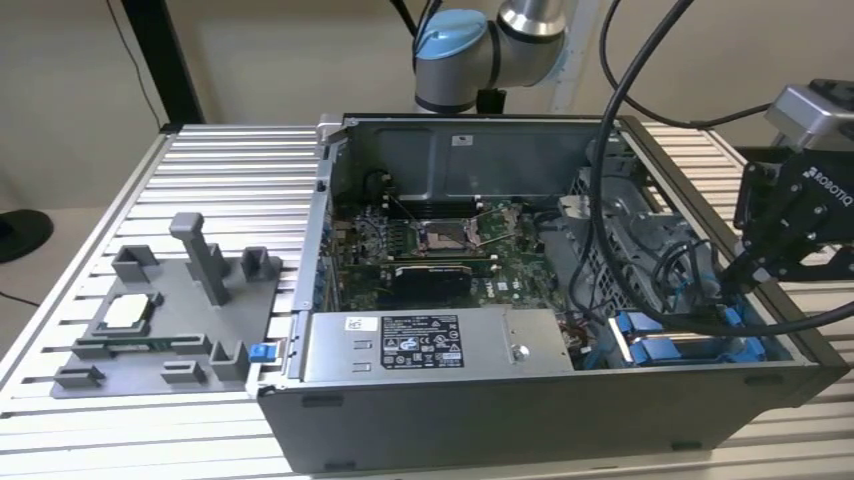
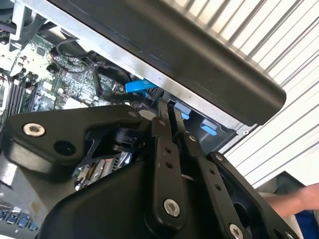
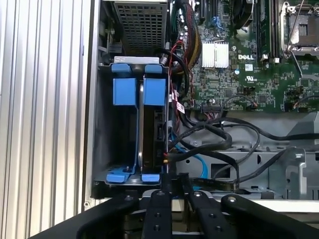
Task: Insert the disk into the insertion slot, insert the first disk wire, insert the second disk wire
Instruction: 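Insert the second disk wire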
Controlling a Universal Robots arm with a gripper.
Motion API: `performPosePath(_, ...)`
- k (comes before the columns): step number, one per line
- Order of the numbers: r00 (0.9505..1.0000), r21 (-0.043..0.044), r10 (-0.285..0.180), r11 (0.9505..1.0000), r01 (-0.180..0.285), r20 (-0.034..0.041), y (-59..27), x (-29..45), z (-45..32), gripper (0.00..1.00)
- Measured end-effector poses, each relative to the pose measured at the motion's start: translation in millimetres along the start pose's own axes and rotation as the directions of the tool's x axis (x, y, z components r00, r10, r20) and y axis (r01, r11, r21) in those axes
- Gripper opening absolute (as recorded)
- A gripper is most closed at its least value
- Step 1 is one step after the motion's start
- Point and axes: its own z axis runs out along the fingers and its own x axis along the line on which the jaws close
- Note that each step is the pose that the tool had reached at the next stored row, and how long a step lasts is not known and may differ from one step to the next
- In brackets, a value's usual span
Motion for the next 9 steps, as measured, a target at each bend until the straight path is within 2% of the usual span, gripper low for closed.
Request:
performPosePath(3, 1.0, -0.0001, 0.0, 1.0, 0.0, 0.0, 2.4, -0.2, -3.9, 0.0)
performPosePath(6, 1.0, -0.0002, 0.0, 1.0, 0.0, 0.0011, 7.5, -0.3, -16.1, 0.0)
performPosePath(9, 1.0, -0.0001, 0.0, 1.0, 0.0, 0.0015, 14.1, -0.4, -22.8, 0.0)
